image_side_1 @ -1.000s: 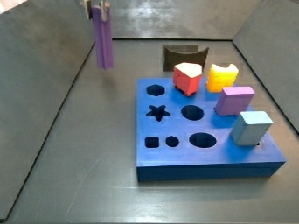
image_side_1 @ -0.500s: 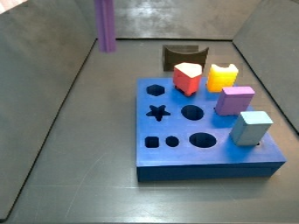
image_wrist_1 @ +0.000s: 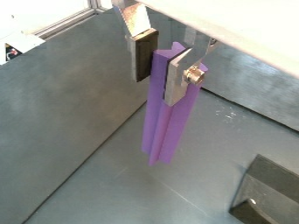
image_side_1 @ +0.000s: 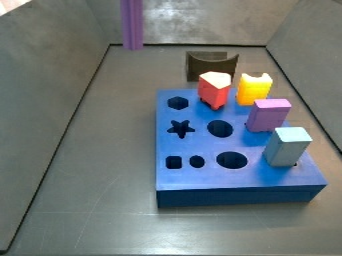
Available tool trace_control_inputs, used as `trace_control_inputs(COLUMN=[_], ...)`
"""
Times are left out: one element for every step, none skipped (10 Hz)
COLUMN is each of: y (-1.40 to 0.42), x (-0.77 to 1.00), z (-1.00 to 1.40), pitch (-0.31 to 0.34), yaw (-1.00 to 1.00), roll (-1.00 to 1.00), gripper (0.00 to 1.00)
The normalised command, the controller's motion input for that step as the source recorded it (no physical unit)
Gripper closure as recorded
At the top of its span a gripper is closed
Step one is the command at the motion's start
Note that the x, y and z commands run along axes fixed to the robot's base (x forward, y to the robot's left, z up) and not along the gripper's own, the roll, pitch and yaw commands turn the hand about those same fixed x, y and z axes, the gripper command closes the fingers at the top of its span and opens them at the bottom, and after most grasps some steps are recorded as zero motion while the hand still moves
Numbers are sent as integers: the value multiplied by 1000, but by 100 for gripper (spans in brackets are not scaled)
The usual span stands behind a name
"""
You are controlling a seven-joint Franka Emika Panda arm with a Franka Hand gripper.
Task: Pick up the star object. Move up. Move to above the board. Insert the star object.
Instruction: Move to above the board, then insert the star object.
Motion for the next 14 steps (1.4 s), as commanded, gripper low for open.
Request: trace_control_inputs(y=[1, -1000, -1000, -1000, -1000, -1000, -1000, -1000, -1000, -871, -672, -272, -9, 0], x=[217, 382, 352, 360, 389, 391, 396, 417, 435, 400, 333, 176, 0, 0], z=[21, 390, 391, 394, 385, 388, 394, 391, 389, 342, 269, 108, -29, -23], pitch=[140, 98, 101, 113, 104, 113, 117, 111, 115, 121, 127, 111, -56, -99], yaw=[-28, 357, 354, 276, 143, 80, 51, 34, 22, 18, 10, 11, 0, 34], roll=[48, 38, 43, 62, 5, 13, 29, 13, 14, 20, 26, 47, 0, 0], gripper=[100, 100, 100, 100, 100, 100, 100, 100, 100, 100, 100, 100, 100, 100])
